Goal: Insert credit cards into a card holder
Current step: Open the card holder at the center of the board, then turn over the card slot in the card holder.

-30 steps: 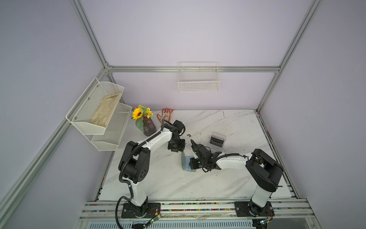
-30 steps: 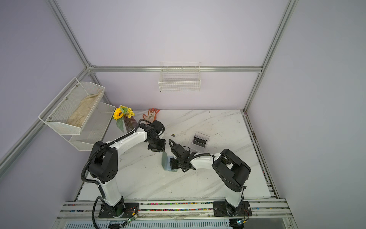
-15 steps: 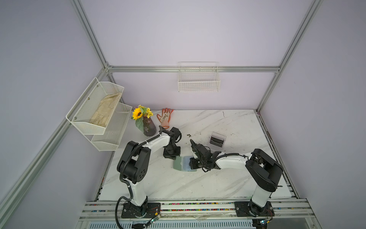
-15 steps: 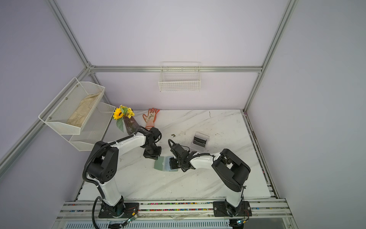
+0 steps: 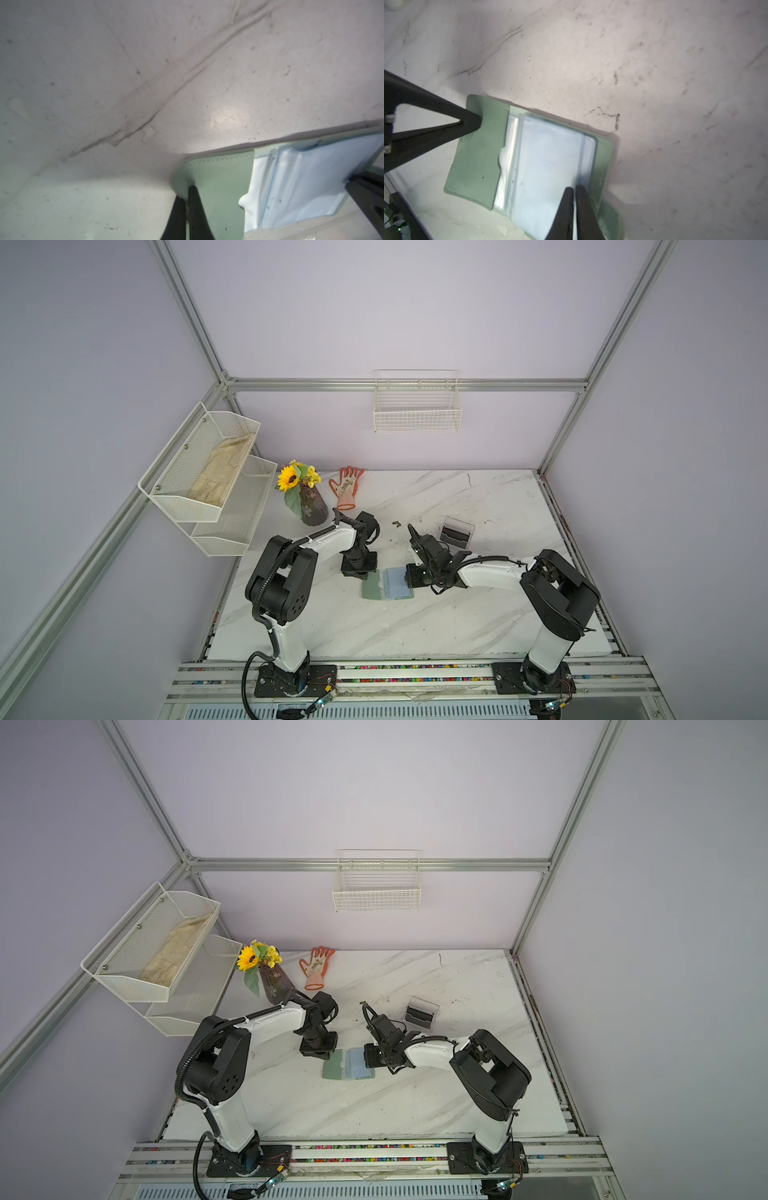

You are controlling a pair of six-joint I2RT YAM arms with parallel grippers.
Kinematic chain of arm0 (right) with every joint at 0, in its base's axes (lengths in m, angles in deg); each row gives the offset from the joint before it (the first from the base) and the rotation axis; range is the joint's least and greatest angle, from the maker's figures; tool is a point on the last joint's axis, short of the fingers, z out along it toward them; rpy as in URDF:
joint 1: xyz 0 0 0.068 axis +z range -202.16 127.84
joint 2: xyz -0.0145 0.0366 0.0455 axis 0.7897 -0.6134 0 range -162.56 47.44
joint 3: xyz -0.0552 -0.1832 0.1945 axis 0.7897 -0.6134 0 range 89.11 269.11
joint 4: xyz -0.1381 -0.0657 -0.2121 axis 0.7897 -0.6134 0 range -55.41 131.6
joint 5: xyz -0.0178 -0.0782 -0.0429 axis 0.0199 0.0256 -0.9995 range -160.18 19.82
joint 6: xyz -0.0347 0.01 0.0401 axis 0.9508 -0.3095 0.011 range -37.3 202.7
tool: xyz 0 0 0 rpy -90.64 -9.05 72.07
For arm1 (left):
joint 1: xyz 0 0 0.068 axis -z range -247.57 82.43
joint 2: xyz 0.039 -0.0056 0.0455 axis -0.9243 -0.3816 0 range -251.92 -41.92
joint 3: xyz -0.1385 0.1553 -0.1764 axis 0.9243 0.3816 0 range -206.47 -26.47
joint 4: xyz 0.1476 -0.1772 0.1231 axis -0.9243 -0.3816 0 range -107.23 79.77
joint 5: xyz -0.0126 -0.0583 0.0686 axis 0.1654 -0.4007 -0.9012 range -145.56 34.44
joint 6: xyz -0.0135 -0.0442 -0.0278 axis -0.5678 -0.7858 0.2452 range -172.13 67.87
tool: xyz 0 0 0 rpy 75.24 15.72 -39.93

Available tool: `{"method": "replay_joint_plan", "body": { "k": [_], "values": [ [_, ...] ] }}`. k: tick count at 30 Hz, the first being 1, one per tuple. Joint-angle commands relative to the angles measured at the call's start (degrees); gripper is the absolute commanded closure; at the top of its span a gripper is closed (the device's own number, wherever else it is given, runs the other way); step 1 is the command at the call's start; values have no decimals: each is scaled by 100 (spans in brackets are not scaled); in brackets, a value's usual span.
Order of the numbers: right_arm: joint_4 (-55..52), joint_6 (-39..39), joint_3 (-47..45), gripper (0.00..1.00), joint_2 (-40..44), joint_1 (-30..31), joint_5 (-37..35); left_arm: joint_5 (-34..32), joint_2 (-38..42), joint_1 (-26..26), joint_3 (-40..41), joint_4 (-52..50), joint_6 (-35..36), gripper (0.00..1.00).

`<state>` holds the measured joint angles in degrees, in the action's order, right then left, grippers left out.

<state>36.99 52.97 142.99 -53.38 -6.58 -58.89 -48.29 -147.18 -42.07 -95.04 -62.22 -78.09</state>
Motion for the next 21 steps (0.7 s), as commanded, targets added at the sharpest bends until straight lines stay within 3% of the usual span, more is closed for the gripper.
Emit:
{"method": "replay_joint_plan", "body": {
  "k": [1, 8, 19, 21],
  "values": [
    [-589, 241, 125, 89, 80, -149, -95, 287, -121, -7, -192, 156, -50, 100],
    [-785, 609, 532, 78, 19, -173, 32, 597, -225, -7, -315, 463, -188, 100],
    [-881, 663, 904, 74, 113, -173, 146, 844, -412, -17, -654, 629, -292, 100],
    [-784, 612, 863, 70, 22, -173, 181, 968, -476, -11, -706, 673, -305, 100]
  ]
}}
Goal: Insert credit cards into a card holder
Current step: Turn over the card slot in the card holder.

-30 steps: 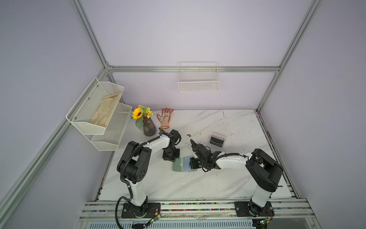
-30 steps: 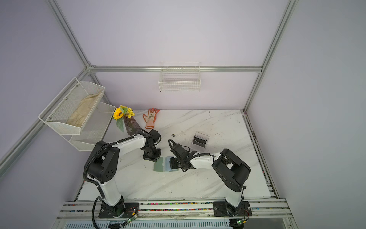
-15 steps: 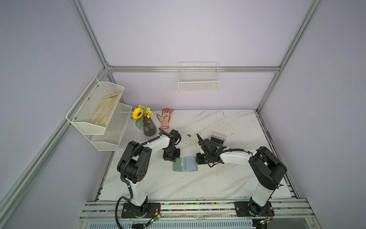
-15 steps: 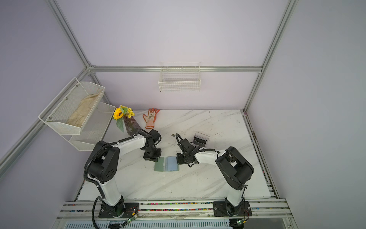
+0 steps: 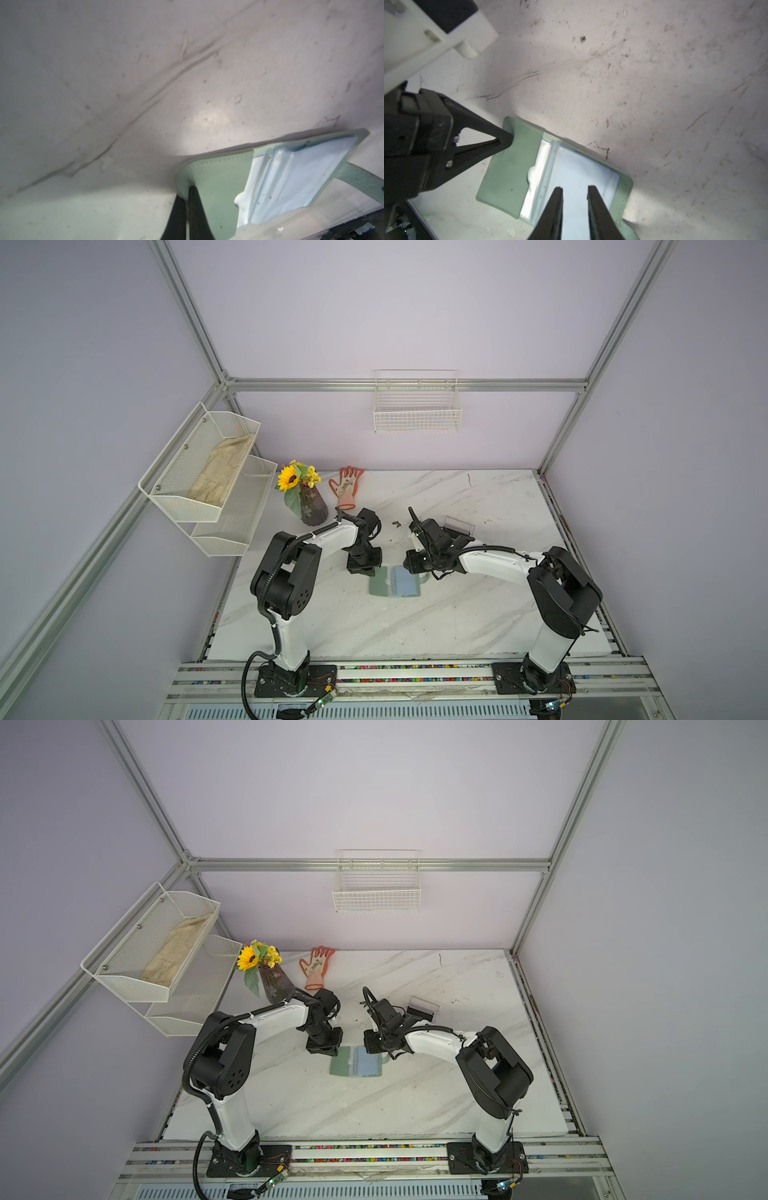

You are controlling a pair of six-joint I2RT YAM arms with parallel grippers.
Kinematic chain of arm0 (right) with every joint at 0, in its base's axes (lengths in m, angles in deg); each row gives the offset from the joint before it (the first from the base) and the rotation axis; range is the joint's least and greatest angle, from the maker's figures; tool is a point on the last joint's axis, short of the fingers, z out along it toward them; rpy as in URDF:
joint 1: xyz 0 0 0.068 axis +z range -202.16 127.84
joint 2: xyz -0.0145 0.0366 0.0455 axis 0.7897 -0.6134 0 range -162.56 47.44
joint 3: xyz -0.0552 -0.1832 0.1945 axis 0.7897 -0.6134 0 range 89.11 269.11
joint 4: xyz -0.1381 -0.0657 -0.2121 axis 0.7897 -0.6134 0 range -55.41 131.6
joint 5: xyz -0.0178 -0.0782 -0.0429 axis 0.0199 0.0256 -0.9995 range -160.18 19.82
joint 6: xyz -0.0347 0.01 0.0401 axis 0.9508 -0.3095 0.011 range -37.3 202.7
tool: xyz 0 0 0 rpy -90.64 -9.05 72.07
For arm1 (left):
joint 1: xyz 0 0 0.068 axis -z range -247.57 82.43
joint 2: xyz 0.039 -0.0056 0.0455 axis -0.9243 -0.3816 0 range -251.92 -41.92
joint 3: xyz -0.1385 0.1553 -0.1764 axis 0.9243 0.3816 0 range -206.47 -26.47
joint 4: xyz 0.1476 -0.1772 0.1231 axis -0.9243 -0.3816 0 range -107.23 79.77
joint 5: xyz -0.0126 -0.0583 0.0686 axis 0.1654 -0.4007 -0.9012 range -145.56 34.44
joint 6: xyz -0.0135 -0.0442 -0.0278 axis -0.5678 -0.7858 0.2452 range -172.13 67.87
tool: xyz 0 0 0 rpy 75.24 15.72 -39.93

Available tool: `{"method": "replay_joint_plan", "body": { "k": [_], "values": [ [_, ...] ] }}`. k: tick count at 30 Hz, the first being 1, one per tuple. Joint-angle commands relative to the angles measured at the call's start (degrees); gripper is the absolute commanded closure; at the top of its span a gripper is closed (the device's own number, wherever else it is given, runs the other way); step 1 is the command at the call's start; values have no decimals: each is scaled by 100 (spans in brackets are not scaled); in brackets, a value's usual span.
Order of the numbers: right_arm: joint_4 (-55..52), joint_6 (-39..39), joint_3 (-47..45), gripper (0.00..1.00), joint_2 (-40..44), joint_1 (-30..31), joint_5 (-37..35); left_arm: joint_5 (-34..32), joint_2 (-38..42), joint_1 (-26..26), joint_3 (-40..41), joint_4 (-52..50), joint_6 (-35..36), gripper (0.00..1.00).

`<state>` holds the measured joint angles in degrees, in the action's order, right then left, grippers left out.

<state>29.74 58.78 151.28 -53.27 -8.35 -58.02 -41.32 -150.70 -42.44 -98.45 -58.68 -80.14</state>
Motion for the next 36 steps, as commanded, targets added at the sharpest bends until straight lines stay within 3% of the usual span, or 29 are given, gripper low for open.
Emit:
{"method": "replay_joint_plan", "body": {
  "k": [1, 3, 8, 22, 36],
  "values": [
    [-20, 6, 9, 68, -33, 5, 94, 290, -140, 12, -385, 331, -99, 100],
    [-10, 2, -28, 67, -70, 3, 67, 290, -131, 11, -402, 336, -100, 100],
    [-146, 27, -25, 66, -45, 5, -102, 315, -24, -8, -429, 262, -65, 86],
    [-489, 52, -97, 60, -89, 4, -618, 425, 693, -5, -554, -32, -20, 82],
    [-247, -97, -183, 56, -444, 148, -610, 326, 585, -8, 23, 126, -55, 84]
  ]
}}
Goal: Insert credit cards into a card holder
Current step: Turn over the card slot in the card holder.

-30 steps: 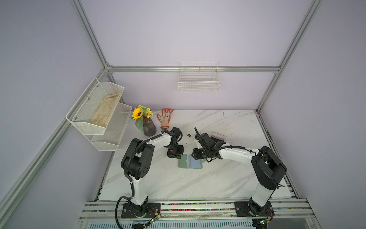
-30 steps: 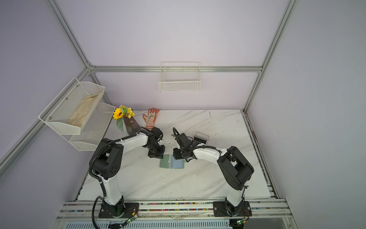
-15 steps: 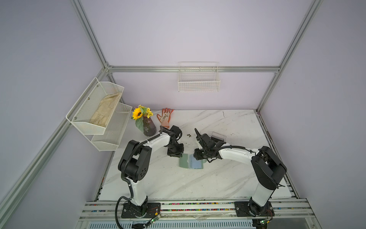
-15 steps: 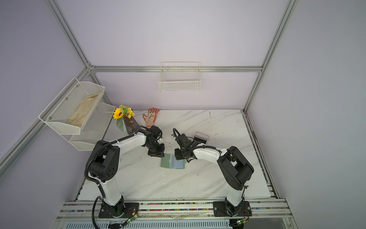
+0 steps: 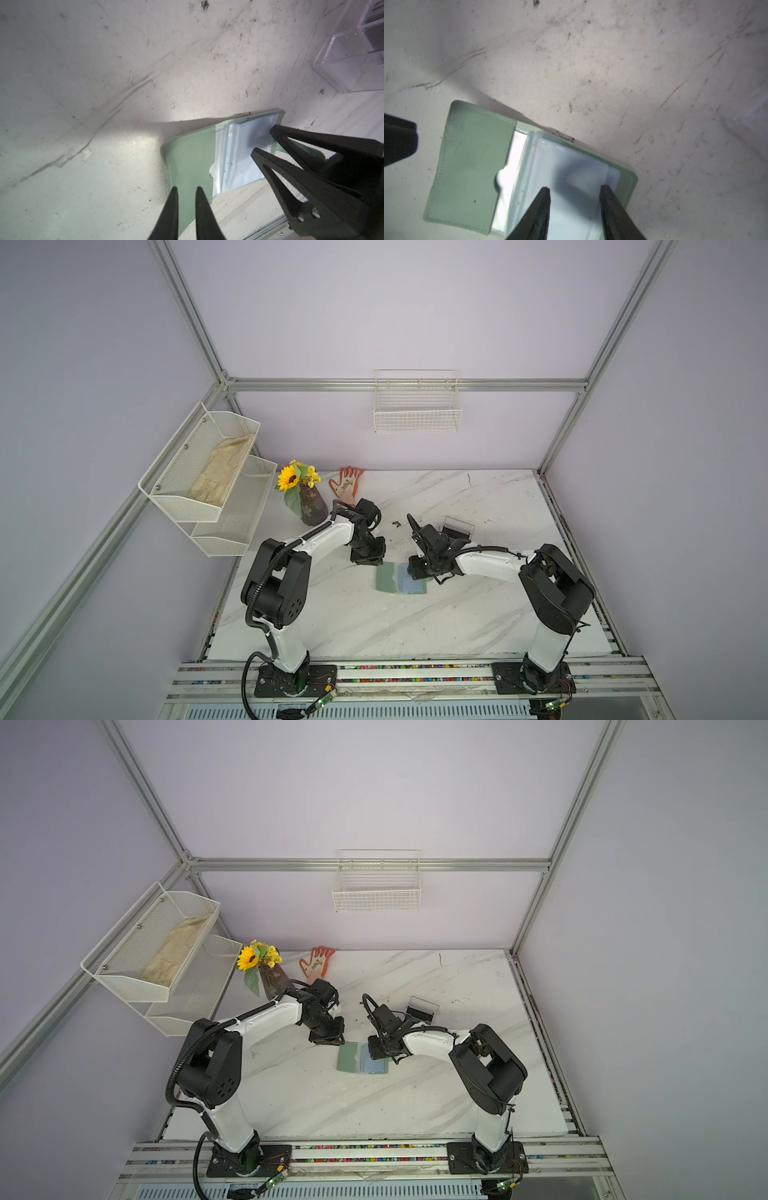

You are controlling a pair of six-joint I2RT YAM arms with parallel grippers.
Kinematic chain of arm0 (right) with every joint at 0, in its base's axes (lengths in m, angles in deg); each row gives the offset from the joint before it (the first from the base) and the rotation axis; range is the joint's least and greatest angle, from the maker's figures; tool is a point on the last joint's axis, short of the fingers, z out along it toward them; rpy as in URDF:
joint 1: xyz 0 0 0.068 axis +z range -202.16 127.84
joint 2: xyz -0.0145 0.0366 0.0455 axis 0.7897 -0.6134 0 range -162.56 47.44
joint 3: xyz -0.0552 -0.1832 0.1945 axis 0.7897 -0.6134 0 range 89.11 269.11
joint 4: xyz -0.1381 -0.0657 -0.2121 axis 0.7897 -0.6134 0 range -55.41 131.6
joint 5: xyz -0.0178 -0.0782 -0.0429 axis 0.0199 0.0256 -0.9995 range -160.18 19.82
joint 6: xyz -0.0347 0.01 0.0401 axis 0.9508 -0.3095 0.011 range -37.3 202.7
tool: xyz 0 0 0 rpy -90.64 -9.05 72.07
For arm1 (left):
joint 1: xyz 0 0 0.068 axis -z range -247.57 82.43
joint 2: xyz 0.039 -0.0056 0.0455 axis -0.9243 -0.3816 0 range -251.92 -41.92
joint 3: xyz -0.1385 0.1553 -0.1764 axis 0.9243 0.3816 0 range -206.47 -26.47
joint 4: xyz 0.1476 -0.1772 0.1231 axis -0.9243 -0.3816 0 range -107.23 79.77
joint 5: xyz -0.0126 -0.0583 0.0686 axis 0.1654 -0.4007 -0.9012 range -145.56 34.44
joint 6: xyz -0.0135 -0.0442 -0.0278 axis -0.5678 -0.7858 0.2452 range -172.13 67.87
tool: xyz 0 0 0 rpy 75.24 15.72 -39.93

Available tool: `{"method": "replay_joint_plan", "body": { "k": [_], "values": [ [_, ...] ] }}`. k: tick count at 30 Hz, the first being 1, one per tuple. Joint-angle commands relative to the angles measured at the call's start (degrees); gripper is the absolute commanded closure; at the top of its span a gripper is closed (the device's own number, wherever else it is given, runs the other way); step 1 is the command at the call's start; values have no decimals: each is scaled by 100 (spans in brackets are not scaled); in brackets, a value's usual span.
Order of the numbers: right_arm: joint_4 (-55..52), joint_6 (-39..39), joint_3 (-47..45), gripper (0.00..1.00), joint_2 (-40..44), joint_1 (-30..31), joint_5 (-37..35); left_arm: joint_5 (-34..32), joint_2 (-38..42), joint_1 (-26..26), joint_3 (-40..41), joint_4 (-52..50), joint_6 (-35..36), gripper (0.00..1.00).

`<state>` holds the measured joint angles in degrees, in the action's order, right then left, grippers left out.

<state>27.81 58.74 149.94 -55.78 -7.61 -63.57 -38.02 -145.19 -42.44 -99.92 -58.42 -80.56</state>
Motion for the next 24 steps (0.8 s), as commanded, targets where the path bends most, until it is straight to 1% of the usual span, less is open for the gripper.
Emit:
{"method": "replay_joint_plan", "body": {
  "k": [1, 6, 12, 24],
  "values": [
    [-67, -91, -34, 56, -216, 92, -63, -6, 36, -6, 249, 132, -29, 84],
    [-96, -108, 56, 57, -286, 167, -64, 19, -24, -3, 545, 299, -75, 84],
    [-101, -126, 104, 60, -164, 200, 14, 22, -111, -7, 765, 435, -117, 85],
    [256, -186, 105, 61, -207, 203, 422, 48, -251, -8, 880, 589, -146, 85]
  ]
}}
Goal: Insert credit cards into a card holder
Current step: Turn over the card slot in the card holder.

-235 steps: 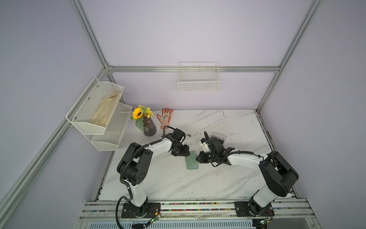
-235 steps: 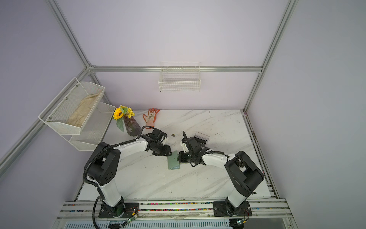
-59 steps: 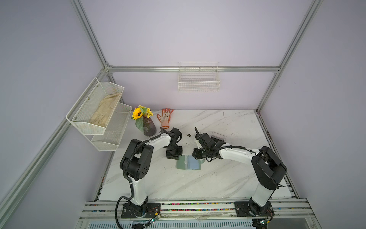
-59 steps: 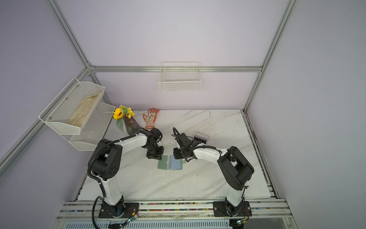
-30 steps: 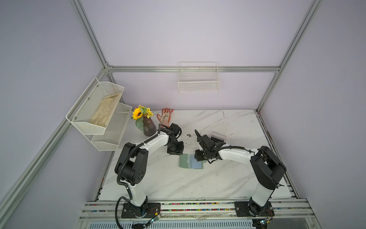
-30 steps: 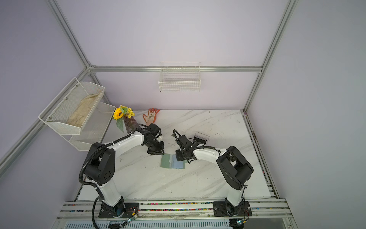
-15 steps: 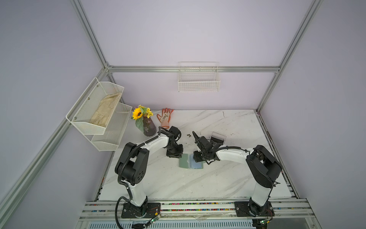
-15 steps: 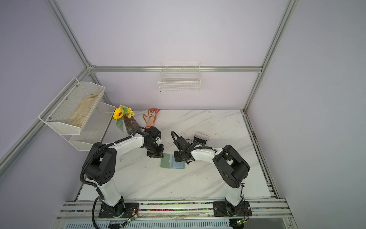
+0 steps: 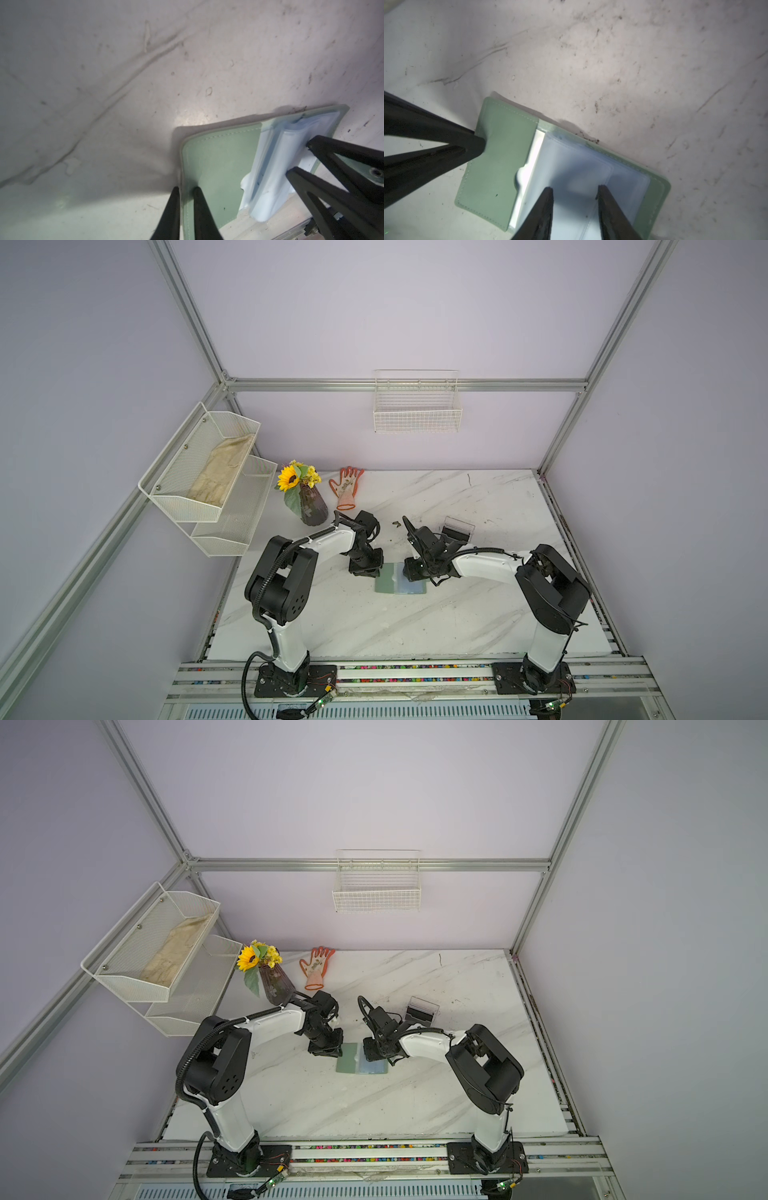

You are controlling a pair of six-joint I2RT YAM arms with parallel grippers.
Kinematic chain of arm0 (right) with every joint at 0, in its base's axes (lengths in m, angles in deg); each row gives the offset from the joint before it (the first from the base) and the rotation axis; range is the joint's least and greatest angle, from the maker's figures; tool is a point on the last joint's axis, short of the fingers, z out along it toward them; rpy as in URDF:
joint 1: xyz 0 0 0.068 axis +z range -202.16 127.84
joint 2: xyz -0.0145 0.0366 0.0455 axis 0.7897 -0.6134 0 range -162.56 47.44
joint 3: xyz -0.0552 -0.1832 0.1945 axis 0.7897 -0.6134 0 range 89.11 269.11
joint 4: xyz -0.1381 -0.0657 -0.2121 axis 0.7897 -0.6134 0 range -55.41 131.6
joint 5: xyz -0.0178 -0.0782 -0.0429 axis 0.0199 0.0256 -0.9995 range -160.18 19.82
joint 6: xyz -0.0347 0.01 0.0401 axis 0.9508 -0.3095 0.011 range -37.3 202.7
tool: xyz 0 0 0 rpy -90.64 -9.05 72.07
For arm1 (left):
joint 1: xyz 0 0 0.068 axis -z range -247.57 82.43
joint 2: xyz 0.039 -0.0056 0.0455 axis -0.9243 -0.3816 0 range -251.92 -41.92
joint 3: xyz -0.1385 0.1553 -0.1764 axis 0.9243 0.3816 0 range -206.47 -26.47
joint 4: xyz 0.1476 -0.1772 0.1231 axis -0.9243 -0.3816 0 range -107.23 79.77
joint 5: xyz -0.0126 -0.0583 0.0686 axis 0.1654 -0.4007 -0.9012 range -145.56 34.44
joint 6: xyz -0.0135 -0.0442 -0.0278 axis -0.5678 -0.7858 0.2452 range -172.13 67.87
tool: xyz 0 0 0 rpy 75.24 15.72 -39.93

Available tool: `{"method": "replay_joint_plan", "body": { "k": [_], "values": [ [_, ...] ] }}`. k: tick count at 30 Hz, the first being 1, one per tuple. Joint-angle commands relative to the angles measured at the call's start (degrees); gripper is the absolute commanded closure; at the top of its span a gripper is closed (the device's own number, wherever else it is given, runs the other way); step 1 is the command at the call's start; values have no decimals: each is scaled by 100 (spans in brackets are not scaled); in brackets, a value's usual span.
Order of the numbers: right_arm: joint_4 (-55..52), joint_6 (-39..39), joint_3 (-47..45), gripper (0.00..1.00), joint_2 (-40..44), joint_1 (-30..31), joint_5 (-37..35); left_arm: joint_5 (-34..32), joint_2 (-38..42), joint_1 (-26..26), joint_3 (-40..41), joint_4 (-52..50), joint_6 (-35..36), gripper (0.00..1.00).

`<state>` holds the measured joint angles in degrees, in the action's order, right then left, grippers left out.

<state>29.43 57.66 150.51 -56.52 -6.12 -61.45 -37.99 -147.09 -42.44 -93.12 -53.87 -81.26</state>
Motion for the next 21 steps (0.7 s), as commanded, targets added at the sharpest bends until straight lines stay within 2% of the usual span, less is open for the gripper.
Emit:
{"method": "replay_joint_plan", "body": {
  "k": [1, 14, 21],
  "values": [
    [115, -80, 48, 61, -142, 49, 240, 57, -80, -8, 206, 144, -76, 85],
    [293, -115, 73, 61, -45, 54, 474, 126, -178, -8, 287, 259, -93, 85],
    [6, -110, 132, 60, 95, 48, -44, 148, -213, -6, 305, 292, -94, 85]
  ]
}}
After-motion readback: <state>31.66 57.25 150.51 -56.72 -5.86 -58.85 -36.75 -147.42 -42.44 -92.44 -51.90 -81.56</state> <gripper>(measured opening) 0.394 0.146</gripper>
